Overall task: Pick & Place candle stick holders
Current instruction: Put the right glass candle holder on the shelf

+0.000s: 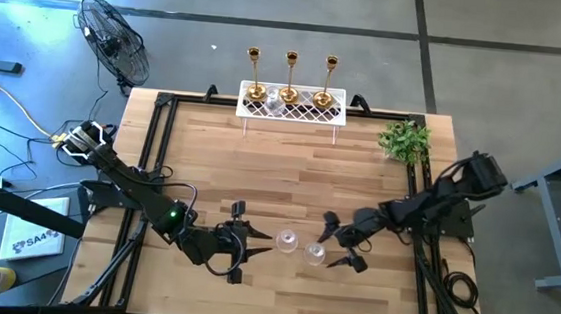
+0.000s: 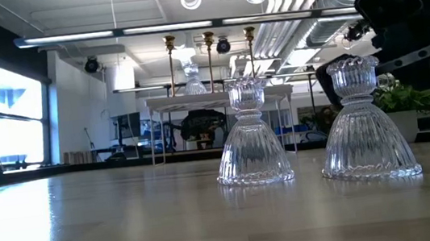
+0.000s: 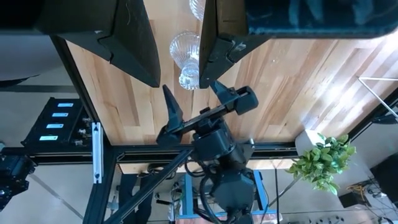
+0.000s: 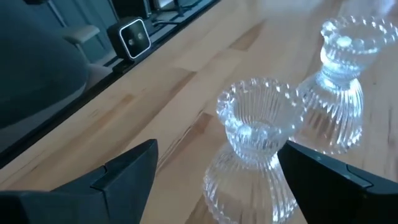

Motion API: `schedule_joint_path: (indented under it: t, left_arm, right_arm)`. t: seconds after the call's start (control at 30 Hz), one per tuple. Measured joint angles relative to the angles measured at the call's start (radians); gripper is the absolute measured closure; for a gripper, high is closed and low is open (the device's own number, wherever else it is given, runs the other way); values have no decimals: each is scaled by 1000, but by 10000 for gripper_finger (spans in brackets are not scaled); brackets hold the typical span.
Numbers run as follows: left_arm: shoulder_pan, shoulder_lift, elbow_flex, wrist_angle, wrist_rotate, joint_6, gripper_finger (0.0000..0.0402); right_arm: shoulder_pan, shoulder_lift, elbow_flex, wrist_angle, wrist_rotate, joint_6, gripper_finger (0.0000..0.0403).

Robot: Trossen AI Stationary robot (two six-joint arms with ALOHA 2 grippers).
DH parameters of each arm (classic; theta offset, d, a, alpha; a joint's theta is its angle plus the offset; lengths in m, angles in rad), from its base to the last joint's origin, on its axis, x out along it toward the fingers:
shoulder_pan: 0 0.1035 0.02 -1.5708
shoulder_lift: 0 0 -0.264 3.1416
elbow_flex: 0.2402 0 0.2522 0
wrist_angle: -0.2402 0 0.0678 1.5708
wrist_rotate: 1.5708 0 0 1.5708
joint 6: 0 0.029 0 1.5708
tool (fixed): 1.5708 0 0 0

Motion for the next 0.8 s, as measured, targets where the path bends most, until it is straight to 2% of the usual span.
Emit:
schedule_joint_path:
  t: [0.57,0.8]
  left_arm:
    - [0,0,0,0,25,7,293]
    - [0,0,0,-1,25,7,293]
  right_arm:
    - [-74,108,103,-37,-202,-62,76]
    - [-91,115,108,-40,-245,-62,84]
